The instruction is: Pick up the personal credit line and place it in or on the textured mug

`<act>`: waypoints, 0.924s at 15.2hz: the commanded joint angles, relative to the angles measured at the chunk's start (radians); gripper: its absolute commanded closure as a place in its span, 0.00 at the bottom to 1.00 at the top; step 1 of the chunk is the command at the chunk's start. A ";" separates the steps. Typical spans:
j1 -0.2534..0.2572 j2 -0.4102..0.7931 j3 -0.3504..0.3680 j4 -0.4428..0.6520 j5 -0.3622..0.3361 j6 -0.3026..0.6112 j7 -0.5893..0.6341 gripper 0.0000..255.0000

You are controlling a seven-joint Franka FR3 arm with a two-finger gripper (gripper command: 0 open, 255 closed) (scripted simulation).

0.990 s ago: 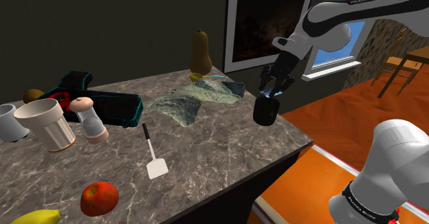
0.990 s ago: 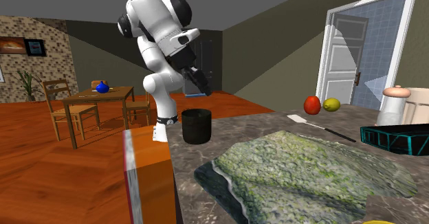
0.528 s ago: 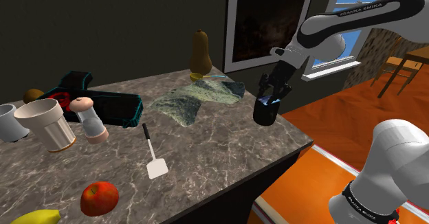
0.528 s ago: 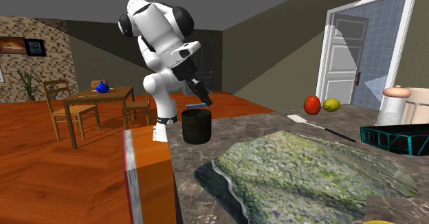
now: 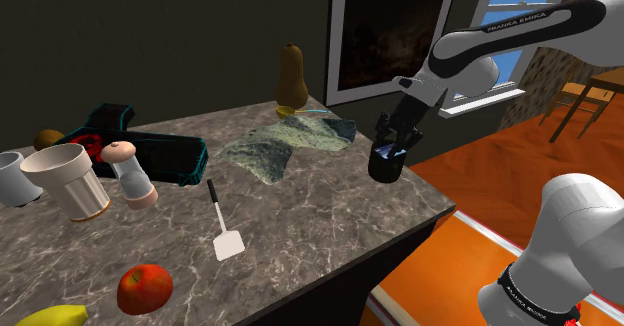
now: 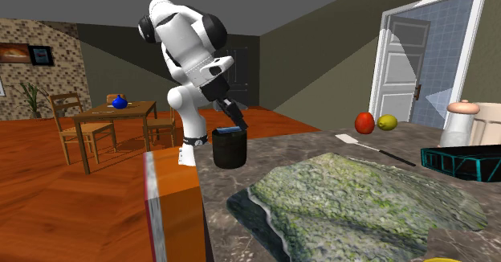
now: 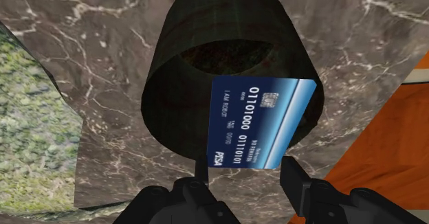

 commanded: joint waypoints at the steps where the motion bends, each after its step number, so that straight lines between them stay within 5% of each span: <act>1: 0.000 0.000 0.000 0.000 0.000 0.000 0.000 1.00; 2: 0.000 0.000 0.000 0.000 0.000 0.000 0.000 1.00; 3: 0.000 0.000 0.000 0.000 0.000 0.000 0.000 0.00; 8: 0.000 0.000 0.000 0.000 0.000 0.000 0.000 0.00; 14: -0.046 -0.050 -0.001 0.079 -0.057 -0.129 0.033 0.00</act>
